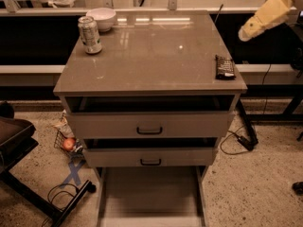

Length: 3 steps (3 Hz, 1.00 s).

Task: Place rxbar chocolate into bottom drawer

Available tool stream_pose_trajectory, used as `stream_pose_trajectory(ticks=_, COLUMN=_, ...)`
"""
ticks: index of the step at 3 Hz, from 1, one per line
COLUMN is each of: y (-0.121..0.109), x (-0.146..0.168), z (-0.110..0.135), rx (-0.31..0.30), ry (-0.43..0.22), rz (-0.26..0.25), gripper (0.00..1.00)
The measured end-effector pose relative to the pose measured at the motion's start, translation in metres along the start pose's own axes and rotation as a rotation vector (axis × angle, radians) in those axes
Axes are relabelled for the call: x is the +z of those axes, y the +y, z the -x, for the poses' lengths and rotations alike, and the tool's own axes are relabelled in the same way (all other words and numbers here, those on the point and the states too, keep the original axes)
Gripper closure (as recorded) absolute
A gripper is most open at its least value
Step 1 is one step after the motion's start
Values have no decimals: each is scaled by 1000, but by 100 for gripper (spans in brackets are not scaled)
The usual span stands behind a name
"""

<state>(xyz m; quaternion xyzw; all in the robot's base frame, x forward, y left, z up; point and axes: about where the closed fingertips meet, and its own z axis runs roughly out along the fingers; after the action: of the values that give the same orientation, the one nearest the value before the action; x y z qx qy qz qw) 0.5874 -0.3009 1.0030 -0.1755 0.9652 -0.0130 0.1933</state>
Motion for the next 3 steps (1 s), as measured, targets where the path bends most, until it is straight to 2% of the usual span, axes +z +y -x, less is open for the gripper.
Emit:
stream_pose_trajectory(ticks=1, y=-26, x=51, z=42, rx=257, ry=90, rz=-99, gripper=0)
stream_pose_trajectory(ticks=2, y=-39, x=75, z=62, rx=389, ry=94, rz=-161, gripper=0)
stream_pose_trajectory(ticks=3, y=-49, x=108, z=63, rx=549, ry=86, rz=-141, gripper=0)
